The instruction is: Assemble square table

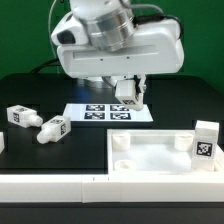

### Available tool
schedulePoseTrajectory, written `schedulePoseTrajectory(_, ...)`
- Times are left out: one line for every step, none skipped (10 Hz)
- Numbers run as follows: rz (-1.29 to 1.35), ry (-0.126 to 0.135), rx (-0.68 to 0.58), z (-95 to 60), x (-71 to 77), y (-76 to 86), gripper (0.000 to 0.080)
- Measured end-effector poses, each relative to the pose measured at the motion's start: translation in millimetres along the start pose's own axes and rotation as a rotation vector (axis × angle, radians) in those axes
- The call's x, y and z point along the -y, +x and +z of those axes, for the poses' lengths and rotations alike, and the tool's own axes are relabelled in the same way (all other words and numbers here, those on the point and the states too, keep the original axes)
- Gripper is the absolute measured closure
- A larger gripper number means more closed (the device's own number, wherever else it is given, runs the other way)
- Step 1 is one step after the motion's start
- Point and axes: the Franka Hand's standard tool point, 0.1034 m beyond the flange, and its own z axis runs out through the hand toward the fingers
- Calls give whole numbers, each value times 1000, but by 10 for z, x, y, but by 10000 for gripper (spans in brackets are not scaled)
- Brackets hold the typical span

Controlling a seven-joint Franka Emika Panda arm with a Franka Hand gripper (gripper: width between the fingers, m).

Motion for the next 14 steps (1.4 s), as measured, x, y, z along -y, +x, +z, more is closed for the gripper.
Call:
schedulePoseTrajectory(-36, 20, -116, -187, 85, 200, 515)
schedulePoseTrajectory(-98, 17, -227, -334, 149, 380, 515)
schedulePoseTrajectory(-104, 9, -305, -350, 156, 447, 515)
schedulePoseTrajectory(-106, -3, -394, -349, 136, 469, 515)
schedulePoseTrajectory(-110, -15, -473, -352, 118, 485, 515)
schedulePoseTrajectory(-128, -39, -548, -346, 103, 525, 515)
schedulePoseTrajectory(-169, -75, -598, -332, 129, 589, 515)
schedulePoseTrajectory(-220, -102, -678, -386, 210, 678, 515)
schedulePoseTrajectory(-272, -126, -743, -409, 302, 736, 515)
schedulePoseTrajectory(-315, -146, -826, -401, 378, 785, 515)
schedulePoseTrajectory(-312, -155, -870, -374, 330, 783, 515)
schedulePoseTrajectory(-310, -154, -853, -356, 325, 778, 515)
schedulePoseTrajectory(-312, -156, -853, -351, 317, 787, 515)
schedulePoseTrajectory(-313, -165, -841, -316, 272, 835, 515)
